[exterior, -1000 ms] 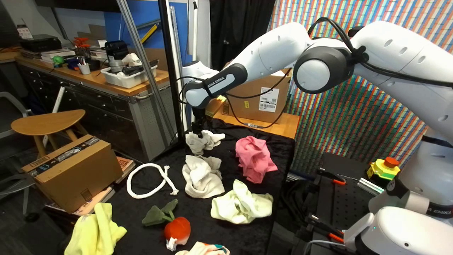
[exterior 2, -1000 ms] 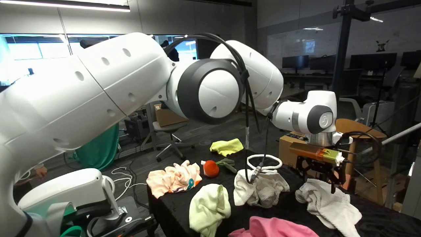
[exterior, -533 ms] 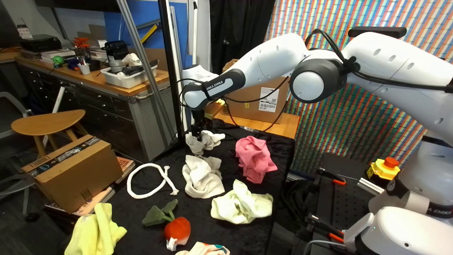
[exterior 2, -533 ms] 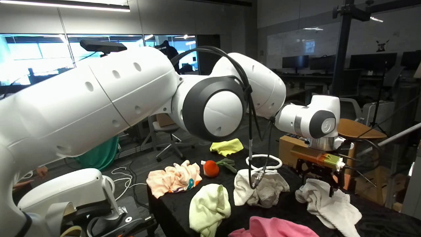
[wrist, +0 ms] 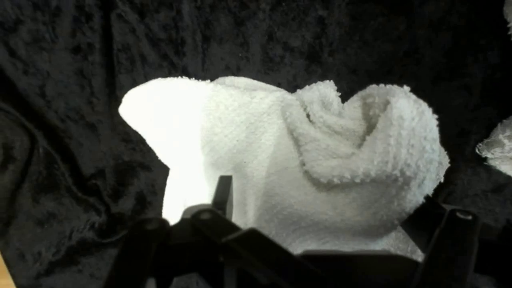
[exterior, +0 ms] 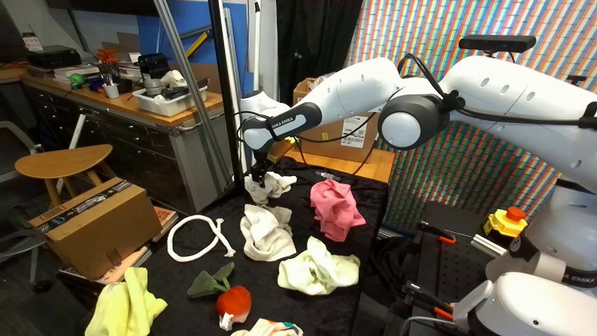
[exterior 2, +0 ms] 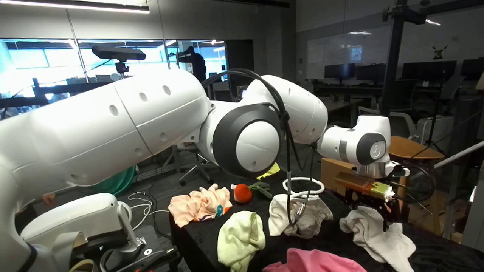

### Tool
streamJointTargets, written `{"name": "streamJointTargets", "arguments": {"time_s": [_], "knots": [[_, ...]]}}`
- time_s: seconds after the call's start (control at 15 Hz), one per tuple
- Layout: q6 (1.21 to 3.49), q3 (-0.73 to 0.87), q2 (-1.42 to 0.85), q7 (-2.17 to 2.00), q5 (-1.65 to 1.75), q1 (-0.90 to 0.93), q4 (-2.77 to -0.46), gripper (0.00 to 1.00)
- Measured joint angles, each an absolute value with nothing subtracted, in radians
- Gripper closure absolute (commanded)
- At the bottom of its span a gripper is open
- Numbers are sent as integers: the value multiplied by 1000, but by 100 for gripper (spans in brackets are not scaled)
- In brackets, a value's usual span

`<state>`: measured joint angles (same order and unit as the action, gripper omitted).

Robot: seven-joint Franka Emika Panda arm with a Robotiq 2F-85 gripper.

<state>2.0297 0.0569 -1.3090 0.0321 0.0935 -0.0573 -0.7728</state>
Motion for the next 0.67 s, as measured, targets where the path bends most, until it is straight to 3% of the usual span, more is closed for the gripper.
{"name": "streamJointTargets", "arguments": {"time_s": [0.53, 0.67], "knots": [[2026, 61, -1323, 24, 93, -60, -760, 88], [2019, 61, -1320, 29, 94, -61, -756, 91]]}}
